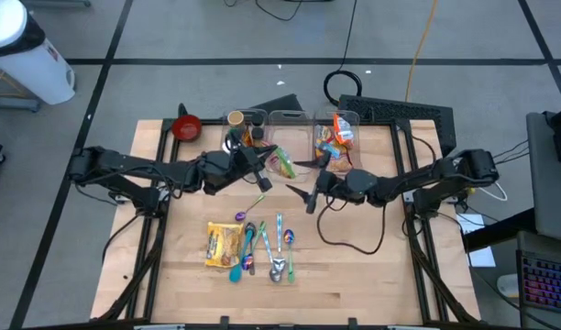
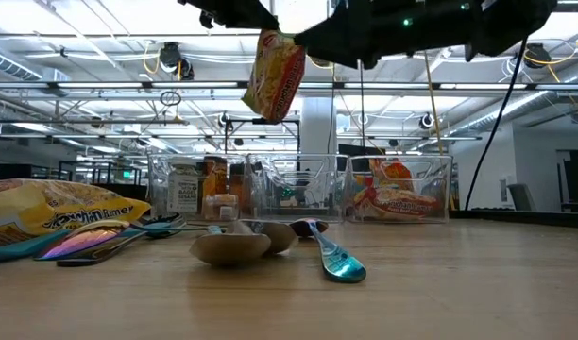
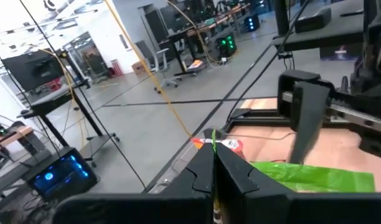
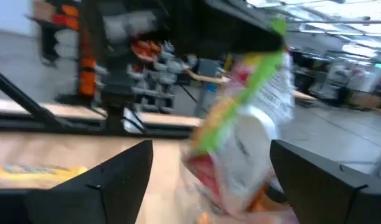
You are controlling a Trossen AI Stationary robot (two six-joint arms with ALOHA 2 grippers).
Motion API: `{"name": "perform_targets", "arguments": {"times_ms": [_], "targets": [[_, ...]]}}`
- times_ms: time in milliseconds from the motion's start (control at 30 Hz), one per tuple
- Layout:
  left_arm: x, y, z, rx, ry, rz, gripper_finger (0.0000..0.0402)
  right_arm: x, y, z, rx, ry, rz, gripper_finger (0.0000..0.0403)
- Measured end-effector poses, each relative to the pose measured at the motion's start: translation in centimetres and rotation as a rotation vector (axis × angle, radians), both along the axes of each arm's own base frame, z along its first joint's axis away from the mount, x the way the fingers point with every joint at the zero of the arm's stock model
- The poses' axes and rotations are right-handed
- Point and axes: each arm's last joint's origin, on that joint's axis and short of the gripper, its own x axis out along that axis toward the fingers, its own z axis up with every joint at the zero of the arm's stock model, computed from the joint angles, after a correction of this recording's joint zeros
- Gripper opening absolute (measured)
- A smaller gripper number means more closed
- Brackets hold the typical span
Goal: Pick & Place Food Item
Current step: Put the green noodle pack into the right transparent bin
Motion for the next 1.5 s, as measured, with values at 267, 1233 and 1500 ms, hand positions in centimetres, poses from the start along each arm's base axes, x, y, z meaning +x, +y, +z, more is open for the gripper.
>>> {"name": "perform_targets", "arguments": {"times_ms": [267,1233,1500], "targets": [[0.0,0.0,0.0,0.000,0.004,0.007,0.0003,0.2,0.0,-0.3,-0.004,-0.010,-0.009,0.0273],[0.1,-0.3,-0.1,-0.050,-0.017,-0.106,0.0014,0.2,-1.7,-1.0,0.089,0.026,-0.052,0.0008],[0.1,-0.7,-0.4,-0.099,-0.004,-0.152,0.0015,0.2,-1.6,-0.9,0.070,0.032,-0.050,0.0002]]}}
